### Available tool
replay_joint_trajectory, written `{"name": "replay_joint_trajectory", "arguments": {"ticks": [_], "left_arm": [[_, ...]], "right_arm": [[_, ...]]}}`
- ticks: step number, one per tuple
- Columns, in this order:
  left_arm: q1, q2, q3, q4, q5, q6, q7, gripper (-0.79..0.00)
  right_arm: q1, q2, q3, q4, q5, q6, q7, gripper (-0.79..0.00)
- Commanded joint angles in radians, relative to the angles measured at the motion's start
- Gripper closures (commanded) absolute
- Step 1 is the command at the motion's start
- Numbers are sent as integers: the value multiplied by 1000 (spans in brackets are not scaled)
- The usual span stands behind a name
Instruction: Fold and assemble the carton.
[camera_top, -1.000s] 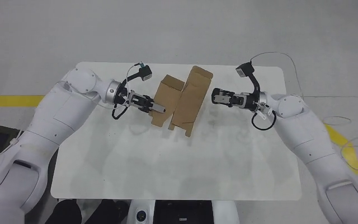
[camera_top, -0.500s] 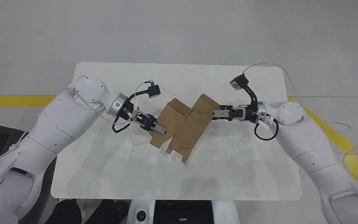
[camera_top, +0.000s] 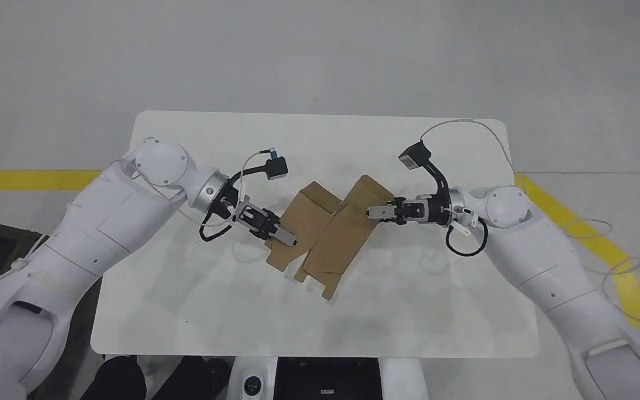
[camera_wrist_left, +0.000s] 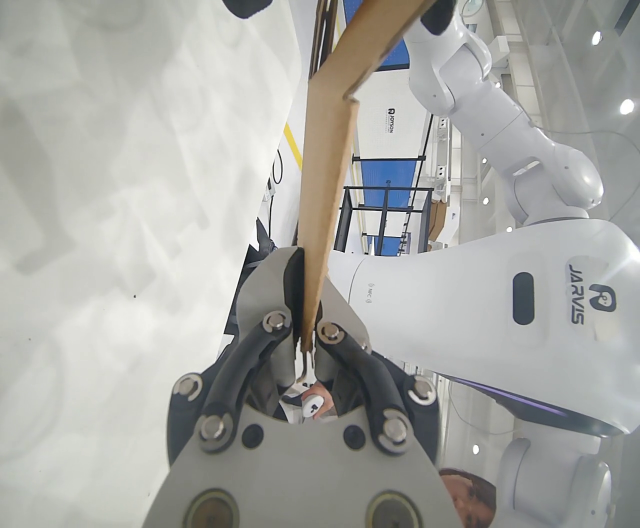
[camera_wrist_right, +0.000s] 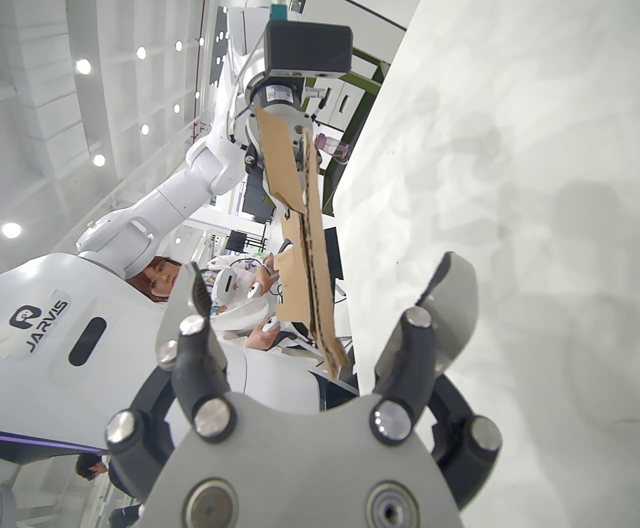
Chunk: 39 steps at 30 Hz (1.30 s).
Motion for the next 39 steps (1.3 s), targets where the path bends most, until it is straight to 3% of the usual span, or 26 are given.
{"name": "replay_joint_trajectory", "arguments": {"ticks": [1,4,15,16,17,18,27,39], "left_arm": [[-1,2,3,-2,-8,2,-2,0],[-2,3,7,-3,-11,1,-1,0],[-12,10,23,-9,-9,-17,17,0],[-14,11,22,-6,-15,-18,18,-212],[-15,11,22,-4,-20,-19,19,-742],[-17,12,21,-3,-24,-19,19,-785],[-9,6,-32,122,-125,-66,66,-785],[28,-46,-62,217,-207,-54,54,-785]], "right_arm": [[3,0,-5,2,4,0,0,-139],[8,0,-13,3,9,3,3,0],[10,-1,-28,-5,66,12,12,0],[10,-2,-28,-5,71,11,11,0],[10,-2,-27,-3,74,9,9,0],[10,-2,-26,0,76,6,6,0],[8,-5,0,63,60,-88,-88,0],[43,-57,-14,185,5,-194,-226,0]]}}
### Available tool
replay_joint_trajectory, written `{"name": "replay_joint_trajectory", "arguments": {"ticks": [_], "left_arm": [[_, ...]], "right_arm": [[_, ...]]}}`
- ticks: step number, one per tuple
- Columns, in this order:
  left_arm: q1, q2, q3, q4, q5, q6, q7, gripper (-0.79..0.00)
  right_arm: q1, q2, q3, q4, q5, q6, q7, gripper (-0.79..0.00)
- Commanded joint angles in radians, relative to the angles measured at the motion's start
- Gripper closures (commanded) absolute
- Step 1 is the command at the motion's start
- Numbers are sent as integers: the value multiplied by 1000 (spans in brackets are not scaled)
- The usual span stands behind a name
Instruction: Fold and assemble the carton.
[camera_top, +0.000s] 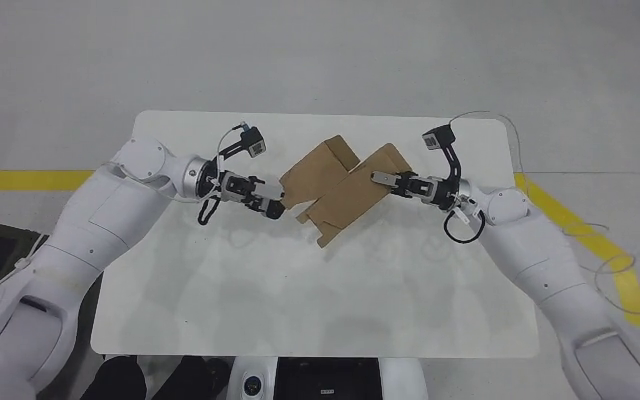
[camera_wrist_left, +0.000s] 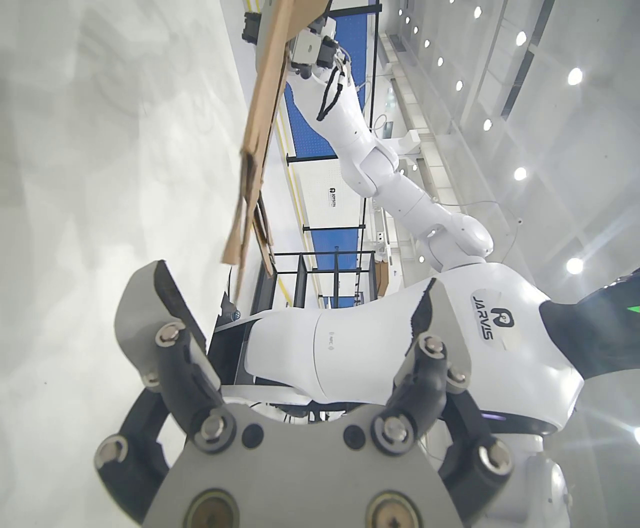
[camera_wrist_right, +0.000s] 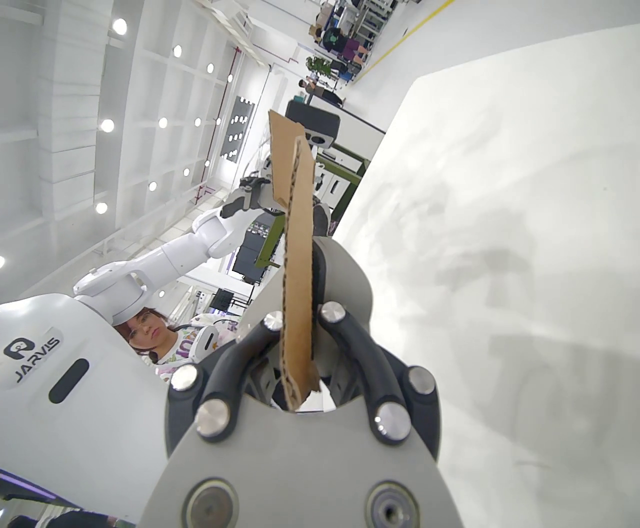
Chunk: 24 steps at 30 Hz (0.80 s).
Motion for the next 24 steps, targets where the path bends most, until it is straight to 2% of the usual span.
{"name": "replay_joint_trajectory", "arguments": {"ticks": [1,12,24], "left_arm": [[2,-10,-3,17,-6,2,-2,-785],[0,-45,-48,65,-31,28,-28,-785],[19,-49,-138,35,-14,50,-50,-785]], "right_arm": [[5,-8,-2,12,-10,-7,-23,0],[18,-43,-9,57,-90,-10,-96,0],[15,-61,3,70,-160,2,-113,0]]}}
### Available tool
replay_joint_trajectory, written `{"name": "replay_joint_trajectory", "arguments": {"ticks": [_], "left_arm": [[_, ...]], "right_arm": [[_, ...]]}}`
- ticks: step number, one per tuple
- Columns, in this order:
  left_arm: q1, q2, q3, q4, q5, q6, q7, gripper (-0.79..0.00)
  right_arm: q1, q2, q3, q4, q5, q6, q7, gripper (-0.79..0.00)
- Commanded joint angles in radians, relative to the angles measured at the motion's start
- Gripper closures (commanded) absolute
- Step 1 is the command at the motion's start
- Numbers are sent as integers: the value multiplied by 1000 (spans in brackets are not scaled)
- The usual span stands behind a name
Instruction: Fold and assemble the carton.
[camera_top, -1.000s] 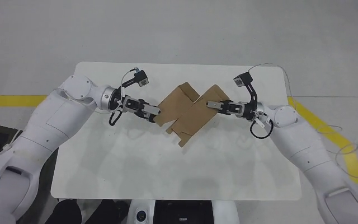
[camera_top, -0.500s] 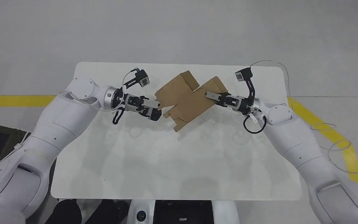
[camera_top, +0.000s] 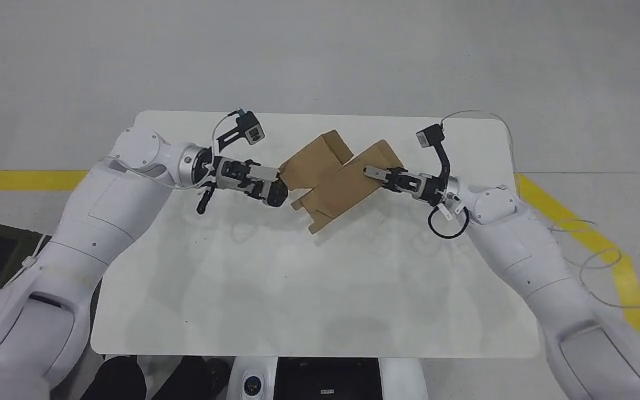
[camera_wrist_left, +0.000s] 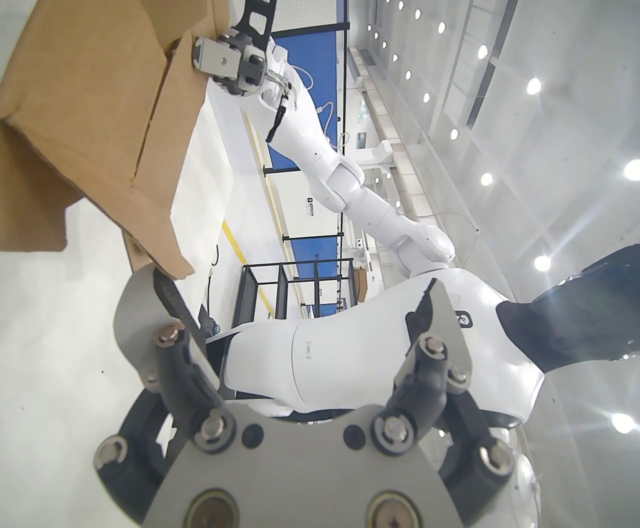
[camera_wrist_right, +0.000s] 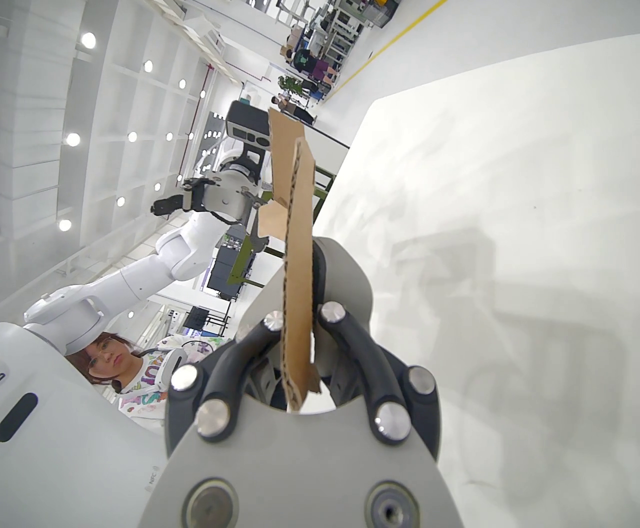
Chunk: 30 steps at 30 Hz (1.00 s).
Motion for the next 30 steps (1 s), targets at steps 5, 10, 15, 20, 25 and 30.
{"name": "replay_joint_trajectory", "arguments": {"ticks": [5,10,15,20,25,30], "left_arm": [[2,-14,-19,35,15,-17,17,-785],[-6,-33,-17,79,34,-28,36,-785],[-11,-50,-15,112,49,-23,47,-785],[-13,-63,-15,134,71,-27,47,-785],[-14,-74,-16,144,103,-34,43,-785],[-11,-81,-23,150,125,-42,44,-711]], "right_arm": [[-2,-8,7,-14,-2,3,15,0],[-4,-13,17,-19,-3,5,28,0],[-8,-18,24,-19,-4,4,37,0],[-9,-26,27,-6,-4,-3,45,0],[-6,-34,31,12,1,-14,54,0],[-3,-40,37,28,0,-21,61,0]]}}
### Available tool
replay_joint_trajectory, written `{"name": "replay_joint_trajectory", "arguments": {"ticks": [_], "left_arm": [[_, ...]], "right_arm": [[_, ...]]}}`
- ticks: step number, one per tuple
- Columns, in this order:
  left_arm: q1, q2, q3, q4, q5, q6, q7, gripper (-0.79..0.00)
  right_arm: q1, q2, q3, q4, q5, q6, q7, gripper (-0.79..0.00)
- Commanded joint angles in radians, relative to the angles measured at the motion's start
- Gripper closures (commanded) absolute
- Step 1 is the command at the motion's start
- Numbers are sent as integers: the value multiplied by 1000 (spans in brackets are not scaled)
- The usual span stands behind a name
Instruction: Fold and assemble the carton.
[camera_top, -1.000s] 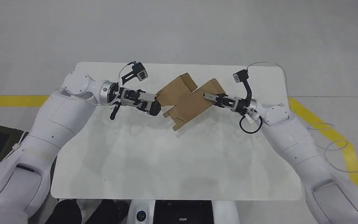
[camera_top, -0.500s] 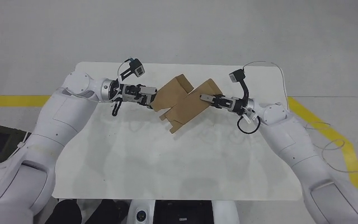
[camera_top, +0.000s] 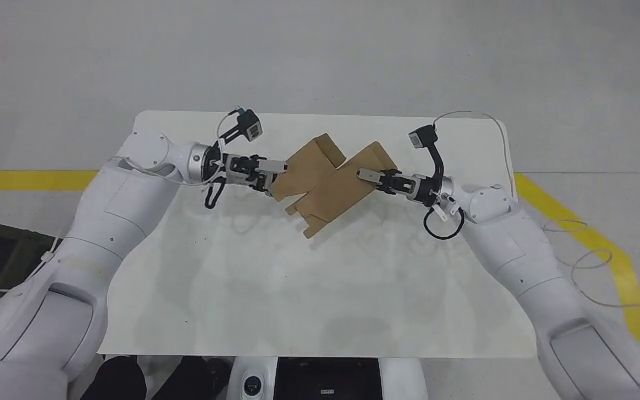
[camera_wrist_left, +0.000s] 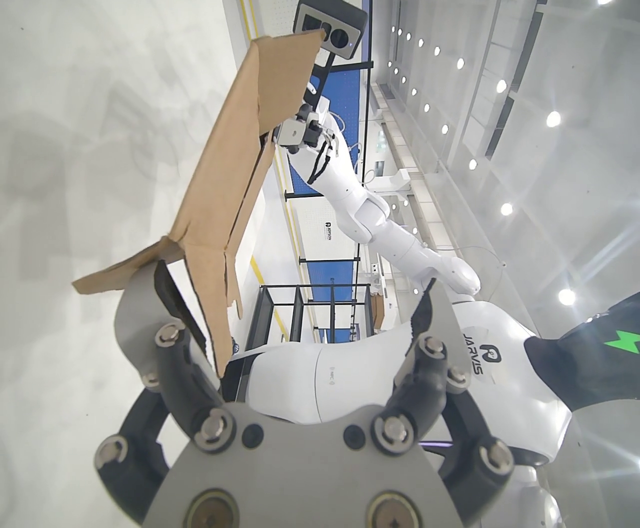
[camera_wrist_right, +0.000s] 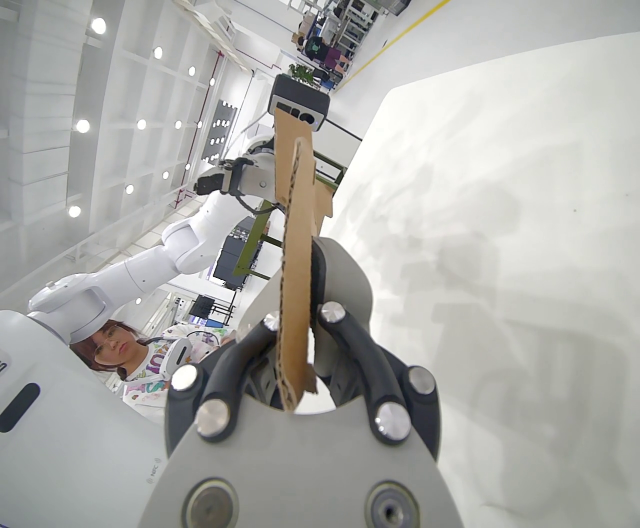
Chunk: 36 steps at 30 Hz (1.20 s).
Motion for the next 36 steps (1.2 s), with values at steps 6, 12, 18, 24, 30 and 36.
{"name": "replay_joint_trajectory", "arguments": {"ticks": [6,12,18,24,30,36], "left_arm": [[7,-7,-15,9,19,8,-4,-477],[9,-12,-24,20,54,13,1,-403],[14,-18,-27,19,101,0,17,-376],[17,-24,-33,24,136,-2,37,-219],[20,-30,-40,33,152,3,47,-123],[20,-36,-51,39,156,7,41,0]], "right_arm": [[2,-7,9,10,-1,2,11,0],[2,-11,19,7,-7,8,19,0],[-2,-14,29,-3,-18,16,20,0],[-6,-17,38,-14,-33,24,19,0],[-12,-19,48,-19,-44,31,21,0],[-20,-21,58,-24,-52,37,19,-305]]}}
